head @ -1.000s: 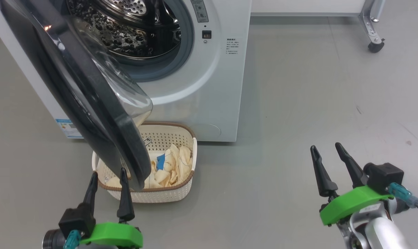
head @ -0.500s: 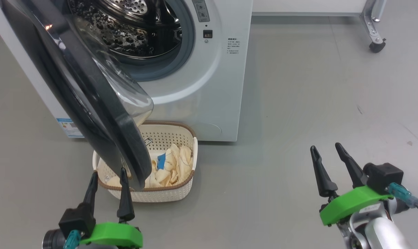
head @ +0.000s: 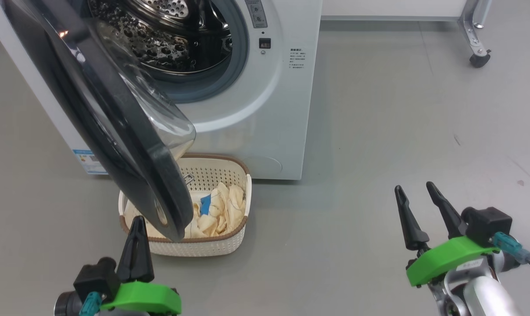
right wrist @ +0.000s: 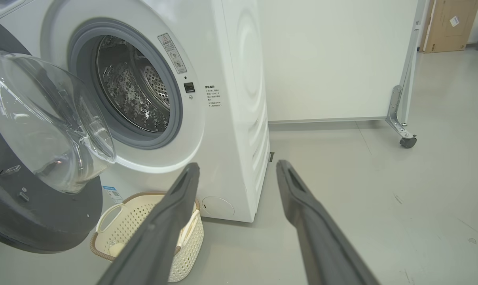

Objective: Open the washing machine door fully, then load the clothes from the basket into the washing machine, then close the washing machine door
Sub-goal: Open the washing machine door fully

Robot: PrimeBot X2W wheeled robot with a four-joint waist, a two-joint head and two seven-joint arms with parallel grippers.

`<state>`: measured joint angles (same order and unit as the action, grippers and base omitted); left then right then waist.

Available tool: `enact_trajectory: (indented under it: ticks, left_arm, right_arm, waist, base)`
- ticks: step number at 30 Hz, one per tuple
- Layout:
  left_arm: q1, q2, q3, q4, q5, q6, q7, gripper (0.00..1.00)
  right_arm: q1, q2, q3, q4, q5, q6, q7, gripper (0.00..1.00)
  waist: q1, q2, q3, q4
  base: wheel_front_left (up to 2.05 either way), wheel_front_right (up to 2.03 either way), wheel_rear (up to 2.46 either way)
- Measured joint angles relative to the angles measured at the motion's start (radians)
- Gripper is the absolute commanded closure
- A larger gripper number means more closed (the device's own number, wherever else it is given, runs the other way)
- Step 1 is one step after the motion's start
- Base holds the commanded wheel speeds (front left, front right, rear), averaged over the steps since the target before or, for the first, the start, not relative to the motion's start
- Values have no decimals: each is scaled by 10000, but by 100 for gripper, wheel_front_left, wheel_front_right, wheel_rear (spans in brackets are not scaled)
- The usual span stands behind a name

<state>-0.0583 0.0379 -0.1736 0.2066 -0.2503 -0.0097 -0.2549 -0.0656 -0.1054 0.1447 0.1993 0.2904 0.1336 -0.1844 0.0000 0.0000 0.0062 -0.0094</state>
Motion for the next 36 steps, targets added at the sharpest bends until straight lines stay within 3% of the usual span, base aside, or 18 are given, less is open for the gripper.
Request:
enact_trajectory:
  ticks: [10, 25, 36]
  left_arm:
    - [-13, 0, 163, -334, -418, -63, 0, 100]
    - [-1189, -8, 999, -2385, -65, -525, -2, 100]
    - [-2195, -13, 606, -2380, 94, -792, -2, 100]
  right_arm:
    - [0, 2, -17, 6, 2, 0, 0, 0]
    - [-1, 117, 29, 163, 2, 0, -2, 0]
    - [-7, 123, 182, 263, 13, 0, -8, 0]
  waist:
    - [0, 0, -19, 18]
    - [0, 0, -77, 46]
    - [0, 0, -138, -124]
  base:
    - [0, 0, 0]
    - [0, 0, 0]
    - [0, 0, 0]
